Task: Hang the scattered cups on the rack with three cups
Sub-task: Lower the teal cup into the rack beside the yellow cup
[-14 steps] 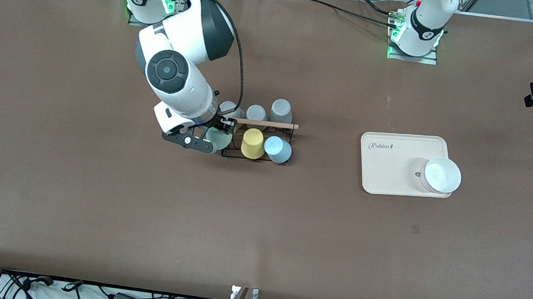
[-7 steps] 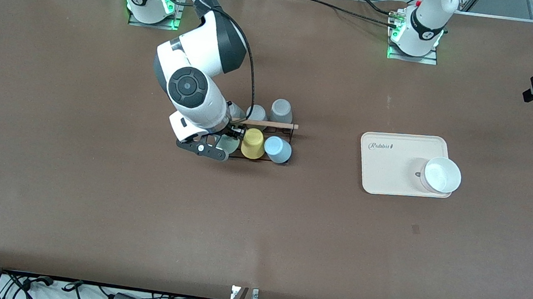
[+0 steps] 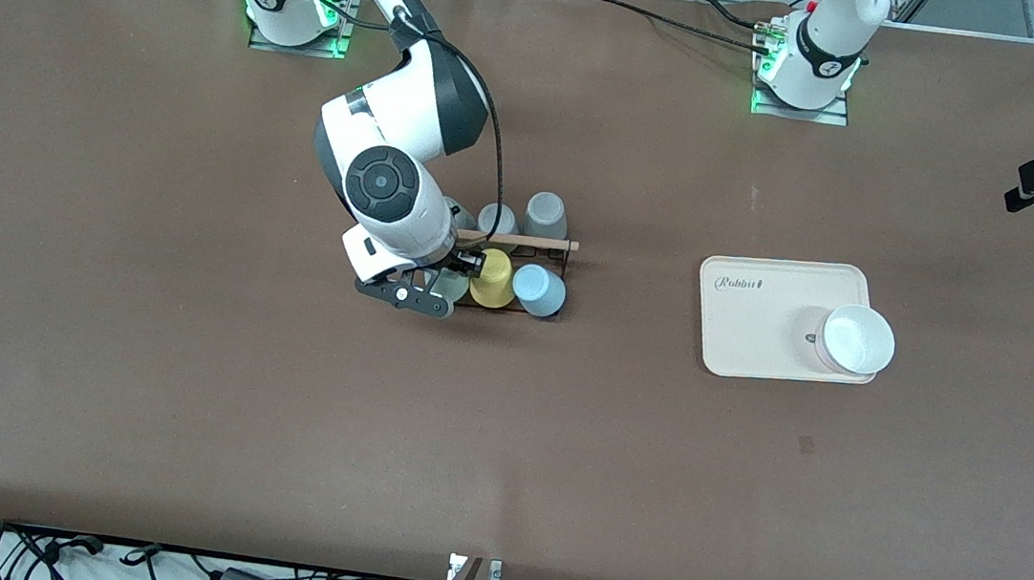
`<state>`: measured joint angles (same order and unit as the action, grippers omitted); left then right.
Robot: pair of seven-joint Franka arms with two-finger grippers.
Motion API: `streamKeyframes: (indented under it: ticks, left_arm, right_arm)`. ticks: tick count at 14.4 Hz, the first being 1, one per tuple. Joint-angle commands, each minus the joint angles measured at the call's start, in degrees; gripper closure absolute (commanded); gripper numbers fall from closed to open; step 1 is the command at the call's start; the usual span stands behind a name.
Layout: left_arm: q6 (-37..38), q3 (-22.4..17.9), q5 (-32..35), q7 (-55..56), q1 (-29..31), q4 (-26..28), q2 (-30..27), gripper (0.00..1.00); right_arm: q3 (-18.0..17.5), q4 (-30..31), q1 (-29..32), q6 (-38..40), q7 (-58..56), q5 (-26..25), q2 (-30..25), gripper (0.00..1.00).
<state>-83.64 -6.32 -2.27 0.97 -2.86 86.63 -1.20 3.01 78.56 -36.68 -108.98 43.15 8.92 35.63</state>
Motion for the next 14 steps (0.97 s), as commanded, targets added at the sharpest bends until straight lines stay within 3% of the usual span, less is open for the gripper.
streamKeyframes:
  ticks: [1,14]
  left_arm:
    - [-0.47,-0.01,-0.89,-0.8,0.13,-0.14,0.15,0.0]
    - [-0.56,0.07,-0.89,-0.71,0.13,-0.14,0.67,0.0]
  right_arm:
    - [0.59,-2.01,-1.29,0.44,2.72,0.48,0.58,0.81]
    - [1.03,-3.06,-0.59,2.64,1.94,-1.54,0.32,0.81]
